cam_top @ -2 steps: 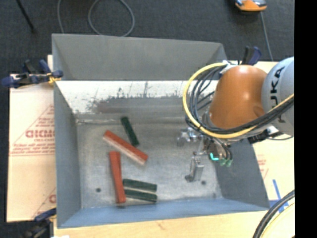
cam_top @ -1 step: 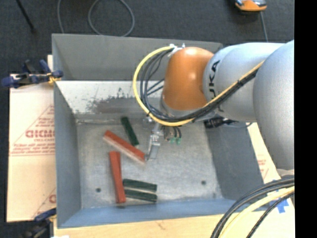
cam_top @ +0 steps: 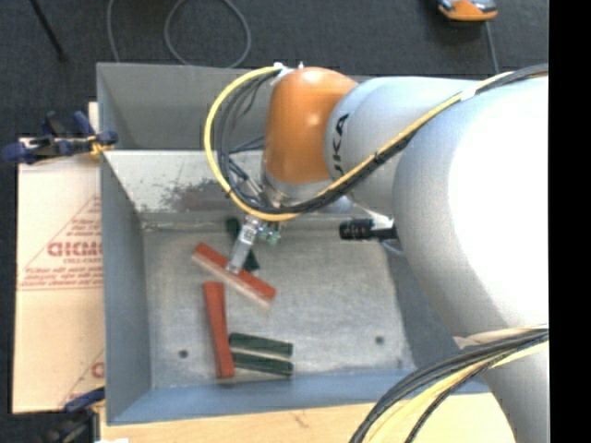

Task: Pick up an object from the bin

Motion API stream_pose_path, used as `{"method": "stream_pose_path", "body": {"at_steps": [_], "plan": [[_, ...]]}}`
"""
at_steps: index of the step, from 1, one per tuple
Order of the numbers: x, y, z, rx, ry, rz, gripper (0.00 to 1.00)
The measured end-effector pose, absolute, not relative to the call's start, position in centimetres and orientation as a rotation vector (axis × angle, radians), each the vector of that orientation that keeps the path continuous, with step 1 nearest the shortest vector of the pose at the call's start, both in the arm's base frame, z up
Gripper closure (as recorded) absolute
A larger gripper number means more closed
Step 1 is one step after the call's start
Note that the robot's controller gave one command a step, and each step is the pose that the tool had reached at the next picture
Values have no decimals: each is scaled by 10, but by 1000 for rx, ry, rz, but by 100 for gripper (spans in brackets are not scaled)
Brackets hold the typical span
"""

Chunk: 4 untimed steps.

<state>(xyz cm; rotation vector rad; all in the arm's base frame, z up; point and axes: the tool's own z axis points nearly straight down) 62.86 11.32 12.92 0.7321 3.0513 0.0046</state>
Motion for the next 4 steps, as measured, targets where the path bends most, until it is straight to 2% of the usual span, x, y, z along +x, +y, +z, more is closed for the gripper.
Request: {"method": "stream_pose_path", "body": {"at_steps": [1,2,3,4], "plan": [[626,124,134,1122,2929,3,0],[634,101,71,1728,2623,3,0],[636,100,72,1716,2627,1,0],[636,100,72,1713,2628,0,100]]}}
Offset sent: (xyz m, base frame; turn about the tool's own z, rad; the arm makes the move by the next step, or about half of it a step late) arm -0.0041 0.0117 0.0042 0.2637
